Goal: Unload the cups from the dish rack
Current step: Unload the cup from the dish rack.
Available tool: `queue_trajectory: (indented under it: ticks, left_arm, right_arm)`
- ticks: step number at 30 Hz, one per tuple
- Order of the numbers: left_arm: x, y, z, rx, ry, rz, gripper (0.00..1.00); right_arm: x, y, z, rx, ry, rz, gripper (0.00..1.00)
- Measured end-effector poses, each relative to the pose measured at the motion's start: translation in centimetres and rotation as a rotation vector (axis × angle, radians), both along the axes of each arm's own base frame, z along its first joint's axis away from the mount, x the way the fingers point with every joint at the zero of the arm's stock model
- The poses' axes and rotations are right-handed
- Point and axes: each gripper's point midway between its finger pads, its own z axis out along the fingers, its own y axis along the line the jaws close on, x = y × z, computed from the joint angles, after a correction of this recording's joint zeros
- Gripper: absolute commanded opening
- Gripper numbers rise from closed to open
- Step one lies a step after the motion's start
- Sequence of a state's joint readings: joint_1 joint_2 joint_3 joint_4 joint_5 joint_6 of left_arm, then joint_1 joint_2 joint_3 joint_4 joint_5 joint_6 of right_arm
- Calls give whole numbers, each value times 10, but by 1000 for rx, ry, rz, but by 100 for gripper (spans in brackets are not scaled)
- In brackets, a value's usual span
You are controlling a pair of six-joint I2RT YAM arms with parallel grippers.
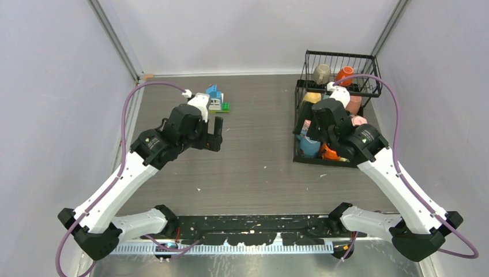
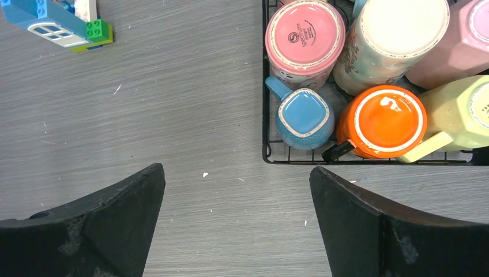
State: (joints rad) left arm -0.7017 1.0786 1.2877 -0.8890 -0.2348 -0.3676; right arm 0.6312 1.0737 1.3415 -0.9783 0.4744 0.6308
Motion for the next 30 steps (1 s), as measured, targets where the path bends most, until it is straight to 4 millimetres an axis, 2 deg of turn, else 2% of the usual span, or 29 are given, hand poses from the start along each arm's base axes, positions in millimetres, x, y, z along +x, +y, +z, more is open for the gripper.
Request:
queue_trajectory:
  ticks: [9, 16, 23, 30]
  left_arm:
    - [-2, 2, 3, 0, -10, -5, 100]
    - [-5, 1, 4, -9, -8, -15, 100]
    - [-7, 0, -1, -8, 8, -27, 100]
    - [-9, -2, -3, -14, 17, -41, 100]
  right_arm:
    - [-1, -4, -2, -8, 12, -8, 100]
    - [2, -17, -8, -17, 28, -56, 100]
    - [11, -40, -40, -60, 120, -144, 100]
    - [24, -43, -77, -76, 218, -172, 99]
